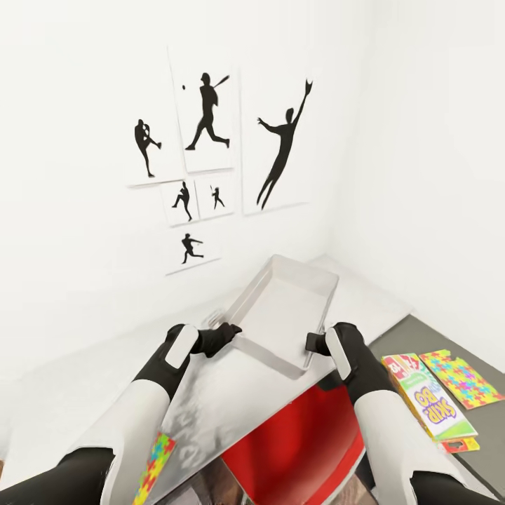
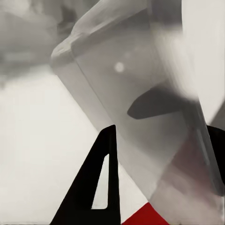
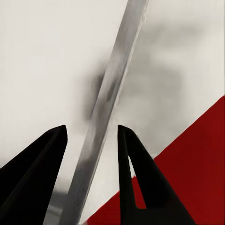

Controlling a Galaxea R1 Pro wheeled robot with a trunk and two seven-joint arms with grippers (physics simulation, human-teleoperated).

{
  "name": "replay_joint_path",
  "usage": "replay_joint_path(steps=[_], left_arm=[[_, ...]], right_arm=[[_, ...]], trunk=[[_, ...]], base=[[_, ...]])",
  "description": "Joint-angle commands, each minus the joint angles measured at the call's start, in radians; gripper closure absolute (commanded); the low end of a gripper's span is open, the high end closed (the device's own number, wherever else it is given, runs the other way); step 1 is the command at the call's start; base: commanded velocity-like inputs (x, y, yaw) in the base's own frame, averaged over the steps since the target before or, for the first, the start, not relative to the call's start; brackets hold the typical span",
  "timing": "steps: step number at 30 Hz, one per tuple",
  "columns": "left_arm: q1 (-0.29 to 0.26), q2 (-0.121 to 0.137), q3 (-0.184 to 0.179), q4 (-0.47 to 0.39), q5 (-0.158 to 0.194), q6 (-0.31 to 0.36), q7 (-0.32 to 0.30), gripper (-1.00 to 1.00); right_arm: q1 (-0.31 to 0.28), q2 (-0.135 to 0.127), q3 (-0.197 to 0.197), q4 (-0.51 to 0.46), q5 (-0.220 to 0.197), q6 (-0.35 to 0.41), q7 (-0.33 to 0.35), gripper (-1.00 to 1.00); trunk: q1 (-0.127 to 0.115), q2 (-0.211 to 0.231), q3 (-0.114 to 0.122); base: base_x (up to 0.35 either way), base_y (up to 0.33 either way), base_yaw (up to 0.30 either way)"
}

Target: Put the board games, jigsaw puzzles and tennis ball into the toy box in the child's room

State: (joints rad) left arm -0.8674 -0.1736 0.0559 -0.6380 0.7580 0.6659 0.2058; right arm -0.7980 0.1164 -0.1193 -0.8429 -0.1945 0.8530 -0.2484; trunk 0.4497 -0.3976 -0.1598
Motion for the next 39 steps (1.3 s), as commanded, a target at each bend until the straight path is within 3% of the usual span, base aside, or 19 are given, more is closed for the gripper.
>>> replay_joint_path(steps=[1, 28, 39], left_arm=[[-0.001, -0.001, -0.008, -0.002, -0.008, 0.025, 0.012, 1.0], [-0.001, -0.001, -0.008, -0.002, -0.008, 0.052, 0.012, 1.0], [-0.001, -0.001, -0.007, -0.002, -0.008, 0.053, 0.012, 1.0]], right_arm=[[-0.001, -0.001, 0.006, 0.001, -0.049, -0.001, -0.008, 1.0], [0.0, -0.008, 0.005, 0.001, -0.049, 0.0, -0.008, 1.0], [0.001, -0.007, 0.006, 0.001, -0.049, 0.001, -0.008, 1.0]], trunk=[[0.0, -0.002, -0.002], [0.0, -0.002, -0.002], [0.0, -0.002, 0.002]], base=[[-0.159, 0.181, 0.0], [-0.077, 0.206, -0.001], [-0.127, 0.122, -0.164]])
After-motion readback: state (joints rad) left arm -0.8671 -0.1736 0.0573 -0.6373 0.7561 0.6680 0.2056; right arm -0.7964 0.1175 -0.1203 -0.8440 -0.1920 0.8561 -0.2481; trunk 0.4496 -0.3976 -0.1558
